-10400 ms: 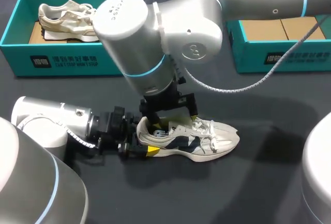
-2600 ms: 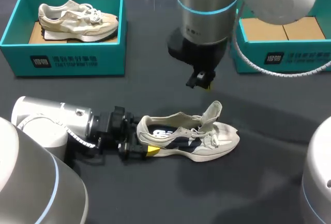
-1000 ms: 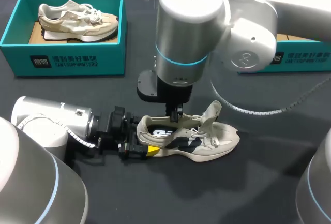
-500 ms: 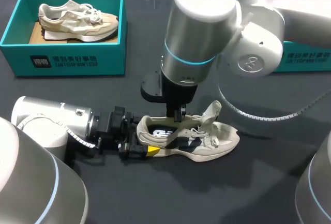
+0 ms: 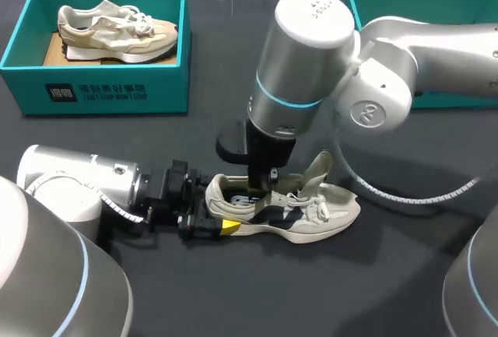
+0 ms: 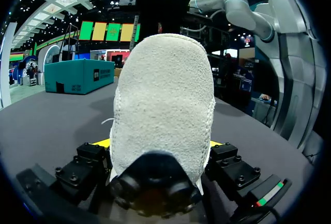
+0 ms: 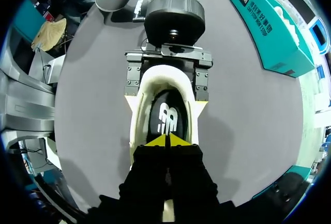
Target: Take the shoe out of the shoebox, open the shoe tongue, remove and reinsert the insole, then place the shoe into the shoebox
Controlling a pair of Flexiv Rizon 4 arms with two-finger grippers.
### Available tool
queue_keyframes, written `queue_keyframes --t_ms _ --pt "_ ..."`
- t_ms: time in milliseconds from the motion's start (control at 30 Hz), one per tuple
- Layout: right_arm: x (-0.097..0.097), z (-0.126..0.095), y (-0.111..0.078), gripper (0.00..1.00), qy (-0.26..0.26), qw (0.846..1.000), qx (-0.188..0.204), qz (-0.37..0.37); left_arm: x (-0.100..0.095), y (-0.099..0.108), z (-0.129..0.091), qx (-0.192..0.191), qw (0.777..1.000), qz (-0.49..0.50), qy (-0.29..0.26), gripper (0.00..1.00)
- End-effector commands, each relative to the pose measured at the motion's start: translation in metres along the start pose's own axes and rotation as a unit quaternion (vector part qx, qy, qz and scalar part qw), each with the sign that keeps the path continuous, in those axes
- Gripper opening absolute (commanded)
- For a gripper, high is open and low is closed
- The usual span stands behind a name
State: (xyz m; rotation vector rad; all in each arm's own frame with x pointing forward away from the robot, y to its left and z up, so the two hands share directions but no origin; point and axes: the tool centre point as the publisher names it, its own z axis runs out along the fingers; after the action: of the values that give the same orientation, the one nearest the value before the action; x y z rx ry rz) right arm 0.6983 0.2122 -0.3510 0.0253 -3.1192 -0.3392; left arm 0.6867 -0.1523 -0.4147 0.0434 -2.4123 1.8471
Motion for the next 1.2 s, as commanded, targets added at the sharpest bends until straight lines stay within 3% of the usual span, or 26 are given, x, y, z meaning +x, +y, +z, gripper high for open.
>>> queue_keyframes --t_ms 33,967,1200 --pt "0.001 0.01 0.001 0.0 0.0 1.0 0.004 0.0 0.0 0.0 0.0 -0.001 1.0 0.0 -0.001 0.0" --pt "-0.002 0.025 -0.045 0.0 -0.07 0.995 0.056 0.051 0.0 0.0 0.0 -0.001 1.0 0.0 -0.001 0.0" --pt "-0.003 0.025 -0.05 0.2 -0.077 0.994 0.058 0.054 0.0 0.0 0.0 -0.001 1.0 0.0 -0.001 0.0"
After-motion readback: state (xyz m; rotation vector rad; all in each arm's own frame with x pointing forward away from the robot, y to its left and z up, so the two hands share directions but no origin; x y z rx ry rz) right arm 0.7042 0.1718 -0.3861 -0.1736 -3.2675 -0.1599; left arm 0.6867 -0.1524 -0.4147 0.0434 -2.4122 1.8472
